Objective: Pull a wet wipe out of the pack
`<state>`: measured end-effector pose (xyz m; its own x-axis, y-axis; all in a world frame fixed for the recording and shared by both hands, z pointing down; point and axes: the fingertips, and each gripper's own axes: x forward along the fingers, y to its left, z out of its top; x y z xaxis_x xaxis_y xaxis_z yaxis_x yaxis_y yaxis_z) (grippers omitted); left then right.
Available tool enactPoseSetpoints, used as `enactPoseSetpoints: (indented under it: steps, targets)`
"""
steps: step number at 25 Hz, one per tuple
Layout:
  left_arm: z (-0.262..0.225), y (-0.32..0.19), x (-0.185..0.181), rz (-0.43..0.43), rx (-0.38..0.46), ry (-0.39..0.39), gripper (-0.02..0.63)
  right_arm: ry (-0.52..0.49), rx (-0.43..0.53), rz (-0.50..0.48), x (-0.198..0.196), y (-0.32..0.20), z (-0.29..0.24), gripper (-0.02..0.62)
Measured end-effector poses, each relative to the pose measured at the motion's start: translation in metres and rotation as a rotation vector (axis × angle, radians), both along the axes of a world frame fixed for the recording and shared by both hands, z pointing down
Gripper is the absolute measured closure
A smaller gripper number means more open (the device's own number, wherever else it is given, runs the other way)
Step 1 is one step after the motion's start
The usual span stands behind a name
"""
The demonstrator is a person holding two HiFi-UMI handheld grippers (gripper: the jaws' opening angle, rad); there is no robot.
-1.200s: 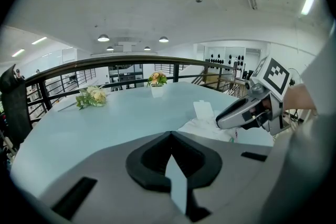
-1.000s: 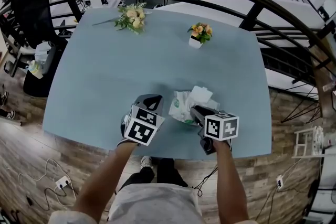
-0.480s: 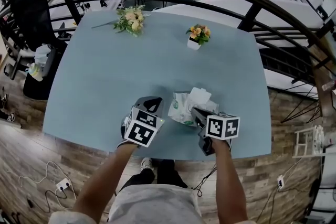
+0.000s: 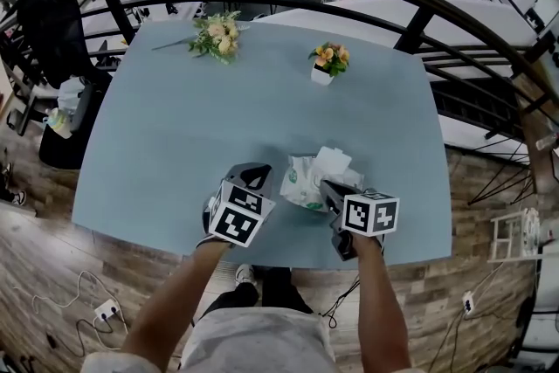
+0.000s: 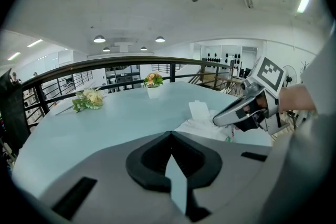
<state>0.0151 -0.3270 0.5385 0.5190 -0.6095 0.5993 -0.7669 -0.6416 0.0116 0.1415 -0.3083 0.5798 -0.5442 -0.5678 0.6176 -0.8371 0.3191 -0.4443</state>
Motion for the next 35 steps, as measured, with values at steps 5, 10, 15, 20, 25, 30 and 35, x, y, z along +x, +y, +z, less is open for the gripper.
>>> enactPoseSetpoints:
  steps: [5, 10, 15, 20, 25, 30, 35]
  targets:
    - [0.001, 0.003, 0.002, 0.004, -0.004, 0.002, 0.612, 0.007, 0.012, 0.011, 0.003, 0.001, -0.003, 0.591]
    - [-0.001, 0.003, 0.003, 0.006, -0.002, 0.003, 0.612, 0.028, 0.03, 0.018, 0.005, -0.001, -0.006, 0.592]
    - [-0.005, -0.001, 0.003, 0.011, 0.014, 0.003, 0.612, 0.039, 0.045, 0.024, 0.006, -0.003, -0.01, 0.592]
    - [-0.01, -0.001, 0.005, 0.015, 0.019, 0.012, 0.612, 0.052, 0.057, 0.028, 0.006, -0.003, -0.015, 0.592]
    - [-0.017, -0.004, 0.007, 0.023, 0.036, 0.016, 0.612, 0.058, 0.067, 0.034, 0.006, -0.004, -0.021, 0.592]
    - [-0.024, -0.006, 0.009, 0.028, 0.043, 0.014, 0.612, 0.058, 0.071, 0.036, 0.006, -0.006, -0.026, 0.592]
    - [-0.029, -0.009, 0.01, 0.03, 0.056, 0.015, 0.612, 0.055, 0.082, 0.041, 0.008, -0.009, -0.03, 0.592]
